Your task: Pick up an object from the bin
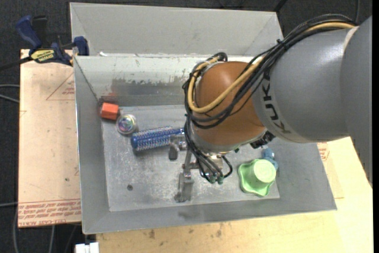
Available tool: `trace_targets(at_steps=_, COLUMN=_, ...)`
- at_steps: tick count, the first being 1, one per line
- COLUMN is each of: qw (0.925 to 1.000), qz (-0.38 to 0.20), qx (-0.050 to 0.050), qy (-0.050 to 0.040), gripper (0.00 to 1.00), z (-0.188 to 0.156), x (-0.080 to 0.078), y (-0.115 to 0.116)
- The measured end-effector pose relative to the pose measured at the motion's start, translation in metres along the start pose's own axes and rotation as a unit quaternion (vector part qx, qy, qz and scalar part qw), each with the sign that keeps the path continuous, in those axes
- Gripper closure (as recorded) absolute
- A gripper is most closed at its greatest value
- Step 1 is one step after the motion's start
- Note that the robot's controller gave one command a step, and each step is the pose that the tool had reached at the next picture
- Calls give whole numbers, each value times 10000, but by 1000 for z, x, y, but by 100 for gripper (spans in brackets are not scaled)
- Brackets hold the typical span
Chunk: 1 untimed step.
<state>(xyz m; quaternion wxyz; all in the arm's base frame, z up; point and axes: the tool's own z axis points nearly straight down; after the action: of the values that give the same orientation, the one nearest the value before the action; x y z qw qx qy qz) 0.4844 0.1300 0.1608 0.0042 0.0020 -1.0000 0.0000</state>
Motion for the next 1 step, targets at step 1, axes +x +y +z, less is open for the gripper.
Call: trace_targets(at_steps=1, qw=9989, qz=-460, qx=-5, qy=-41, gripper=0, z=94, x=-70, y=21)
